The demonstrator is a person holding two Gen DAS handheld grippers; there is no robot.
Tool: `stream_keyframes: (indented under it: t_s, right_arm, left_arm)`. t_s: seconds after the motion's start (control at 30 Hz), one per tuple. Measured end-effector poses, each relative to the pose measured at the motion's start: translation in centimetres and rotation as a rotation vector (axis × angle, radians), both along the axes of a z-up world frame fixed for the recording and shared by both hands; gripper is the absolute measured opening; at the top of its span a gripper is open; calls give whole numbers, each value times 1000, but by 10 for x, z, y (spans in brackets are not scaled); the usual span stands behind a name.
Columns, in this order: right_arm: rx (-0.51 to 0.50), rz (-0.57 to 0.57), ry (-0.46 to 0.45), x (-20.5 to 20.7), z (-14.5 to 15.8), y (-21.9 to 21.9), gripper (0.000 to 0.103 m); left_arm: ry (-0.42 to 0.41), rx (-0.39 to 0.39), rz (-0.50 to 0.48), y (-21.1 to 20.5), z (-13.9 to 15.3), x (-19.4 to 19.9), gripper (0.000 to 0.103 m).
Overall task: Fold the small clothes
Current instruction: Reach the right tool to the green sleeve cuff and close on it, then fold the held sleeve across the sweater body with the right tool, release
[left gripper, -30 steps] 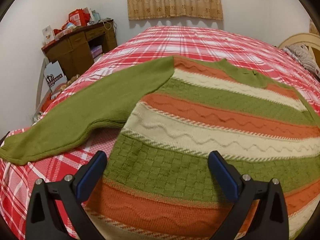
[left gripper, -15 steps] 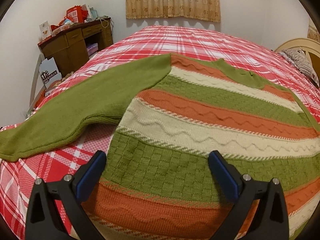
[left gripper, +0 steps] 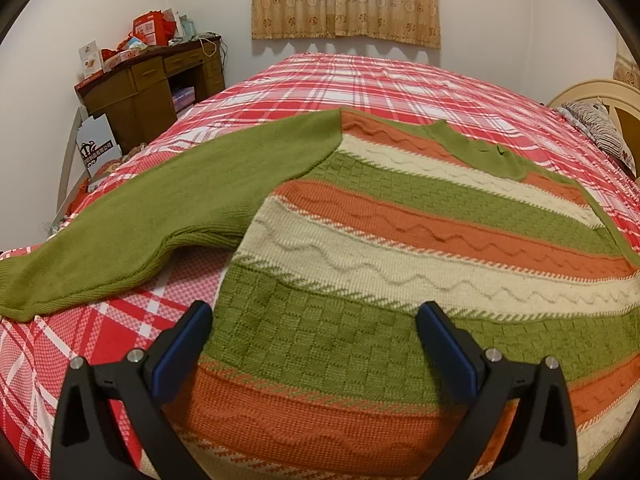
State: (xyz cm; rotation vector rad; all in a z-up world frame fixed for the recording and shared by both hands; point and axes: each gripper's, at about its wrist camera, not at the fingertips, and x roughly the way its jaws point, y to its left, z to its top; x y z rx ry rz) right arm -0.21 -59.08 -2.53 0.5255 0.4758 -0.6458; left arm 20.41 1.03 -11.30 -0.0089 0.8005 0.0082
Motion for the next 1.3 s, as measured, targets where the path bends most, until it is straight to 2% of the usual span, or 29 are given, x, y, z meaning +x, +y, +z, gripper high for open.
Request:
stream_keyframes:
  t_s: [0.1, 0.13, 0.23, 0.3, 0.5, 0.67, 0.77, 0.97, 1.07, 1.17, 1.3]
  right_arm:
    - [63, -81, -14, -15, -13, -13, 9]
    - [114, -102, -21, -19, -20, -20, 10]
    - [174, -113, -31, -22, -27, -23, 9]
    - [140, -92, -44, -19, -16, -13, 9]
    - [23, 21, -160, -4, 54, 37, 9]
    - [-37, 198, -211, 36, 106, 102, 9]
    - [-30, 303, -216, 69, 117, 147, 9]
    - [-39, 479, -207, 124, 108, 233, 9]
    - [-20, 536, -193, 147, 93, 263, 9]
    - [-14, 596, -159, 171, 73, 298, 9]
    - [6, 654, -123, 191, 48, 333, 9]
  left_arm:
    - [0, -1, 0, 0, 0, 0, 103]
    - [0, -1, 0, 0, 0, 0, 103]
    - [0, 0, 0, 0, 0, 0, 103]
    - [-1, -1, 0, 0, 0, 0, 103]
    - [-5, -9, -3, 1, 0, 0, 103]
    - [-10, -18, -7, 2, 0, -1, 103]
    - [-11, -21, -11, 3, 0, -1, 103]
    - [-11, -35, -38, 6, 2, -4, 103]
    - [3, -37, -47, 11, 5, -7, 103]
    - [20, 11, -25, 18, 7, -12, 103]
    - [-1, 17, 12, 39, 10, -22, 103]
